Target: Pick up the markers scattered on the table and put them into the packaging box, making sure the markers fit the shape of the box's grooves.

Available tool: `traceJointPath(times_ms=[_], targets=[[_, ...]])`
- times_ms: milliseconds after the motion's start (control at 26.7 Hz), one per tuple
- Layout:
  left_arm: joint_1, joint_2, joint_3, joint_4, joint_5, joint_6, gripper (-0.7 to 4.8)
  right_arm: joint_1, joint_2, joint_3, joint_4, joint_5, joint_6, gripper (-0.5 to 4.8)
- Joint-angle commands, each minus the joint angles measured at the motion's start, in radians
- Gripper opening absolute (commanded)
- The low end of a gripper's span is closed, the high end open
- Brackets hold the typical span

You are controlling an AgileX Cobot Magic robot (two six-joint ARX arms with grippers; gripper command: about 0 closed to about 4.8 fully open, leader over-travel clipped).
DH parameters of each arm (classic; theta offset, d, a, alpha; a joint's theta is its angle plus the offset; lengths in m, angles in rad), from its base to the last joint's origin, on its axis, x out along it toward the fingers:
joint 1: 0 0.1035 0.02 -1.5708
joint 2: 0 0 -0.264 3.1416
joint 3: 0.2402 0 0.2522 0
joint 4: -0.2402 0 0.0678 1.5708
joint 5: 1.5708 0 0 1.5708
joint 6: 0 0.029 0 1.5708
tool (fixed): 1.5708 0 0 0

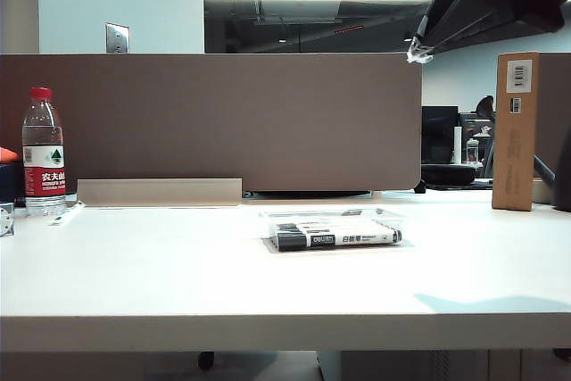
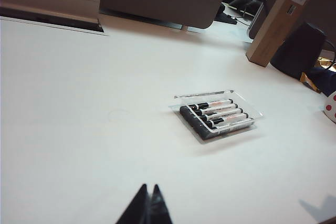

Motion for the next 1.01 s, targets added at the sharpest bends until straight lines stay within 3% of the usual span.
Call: traceJointPath(times_ms=[37, 225, 262, 299, 374, 487, 524, 636, 823, 1011], targets=[[0.001, 0.000, 0.004, 0.010, 0.004, 0.008, -0.02, 0.000, -0.003, 0.005, 0.011, 0.000, 0.002, -0.04], [0.001, 0.000, 0.004, 0.010, 0.003, 0.021, -0.02, 0.000, -0.003, 0.005, 0.011, 0.000, 0.002, -0.04], [0.003, 0.000, 0.003, 0.019, -0.026, 0.110, -0.02, 0.000, -0.003, 0.005, 0.011, 0.000, 0.002, -0.04], [0.003, 0.000, 0.003, 0.020, -0.084, 0.135, -0.02, 0.000, -0.003, 0.005, 0.011, 0.000, 0.002, -0.05], [0.003, 0.000, -0.023, 0.082, -0.232, 0.114, -0.02, 0.000, -0.003, 0.005, 0.010, 0.000, 0.002, -0.05], [0.019, 0.000, -0.113, 0.283, -0.344, 0.124, -0.02, 0.000, -0.003, 0.005, 0.010, 0.000, 0.002, -0.05], [0.032, 0.000, -0.143, 0.339, -0.332, 0.124, -0.02, 0.000, -0.003, 0.005, 0.011, 0.000, 0.002, -0.04], [0.069, -0.002, -0.154, 0.322, -0.302, 0.149, -0.02, 0.000, -0.003, 0.005, 0.011, 0.000, 0.002, -0.04], [0.165, -0.003, -0.154, 0.316, -0.216, 0.258, -0.02, 0.000, -0.003, 0.005, 0.011, 0.000, 0.002, -0.04], [0.191, -0.010, -0.154, 0.272, -0.220, 0.260, -0.02, 0.000, -0.003, 0.005, 0.010, 0.000, 0.002, -0.05]])
